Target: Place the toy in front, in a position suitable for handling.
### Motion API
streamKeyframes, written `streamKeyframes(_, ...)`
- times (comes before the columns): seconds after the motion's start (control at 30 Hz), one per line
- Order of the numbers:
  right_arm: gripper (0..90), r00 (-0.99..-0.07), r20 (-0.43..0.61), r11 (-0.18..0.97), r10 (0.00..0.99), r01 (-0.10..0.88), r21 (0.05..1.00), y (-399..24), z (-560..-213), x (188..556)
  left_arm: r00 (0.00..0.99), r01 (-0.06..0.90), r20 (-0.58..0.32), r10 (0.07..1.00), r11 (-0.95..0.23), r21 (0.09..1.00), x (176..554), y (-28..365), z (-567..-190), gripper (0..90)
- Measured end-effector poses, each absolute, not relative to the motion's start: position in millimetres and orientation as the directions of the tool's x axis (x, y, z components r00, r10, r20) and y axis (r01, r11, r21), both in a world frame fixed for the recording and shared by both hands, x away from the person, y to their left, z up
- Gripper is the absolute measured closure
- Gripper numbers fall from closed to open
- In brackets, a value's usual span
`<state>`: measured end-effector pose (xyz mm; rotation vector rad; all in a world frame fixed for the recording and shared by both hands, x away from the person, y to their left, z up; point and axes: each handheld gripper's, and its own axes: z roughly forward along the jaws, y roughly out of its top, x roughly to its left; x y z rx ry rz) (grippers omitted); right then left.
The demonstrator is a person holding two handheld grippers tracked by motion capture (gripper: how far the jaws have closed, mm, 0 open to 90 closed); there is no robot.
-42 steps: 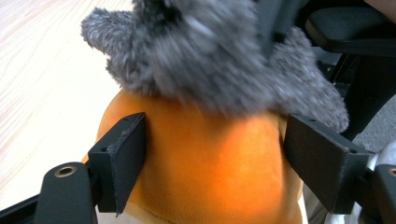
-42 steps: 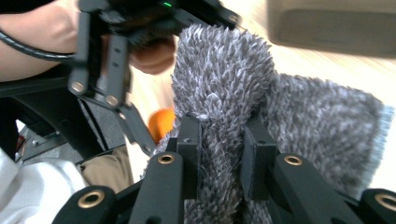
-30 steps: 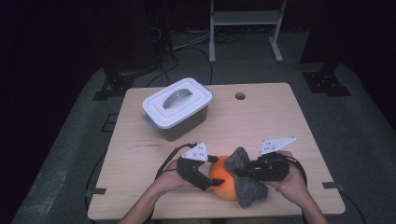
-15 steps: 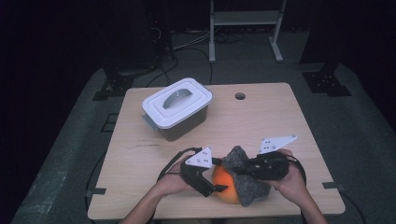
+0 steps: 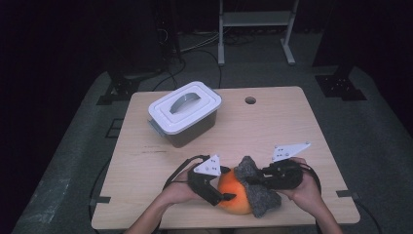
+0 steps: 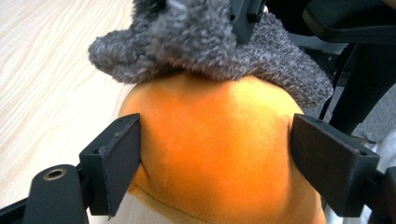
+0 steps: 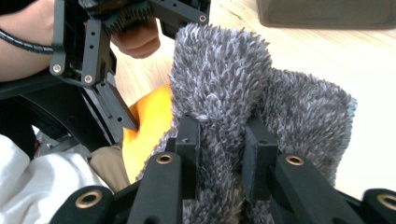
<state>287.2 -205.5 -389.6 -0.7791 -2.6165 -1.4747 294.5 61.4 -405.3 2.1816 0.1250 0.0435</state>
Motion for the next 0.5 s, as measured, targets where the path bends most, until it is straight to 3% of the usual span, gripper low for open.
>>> streamKeyframes(0.2,70.1,-0.9,0.223,0.449,0.375,0.387,0.805,-189,-380,280,0.996,0.039,0.015,0.084,-0.598,0.801,296,63,-405,18.3)
streamKeyframes(0.5,70.1,-0.873,0.255,0.428,0.416,0.435,0.792,-200,-393,287,0.995,0.069,-0.01,0.102,-0.604,0.794,303,75,-408,18.2)
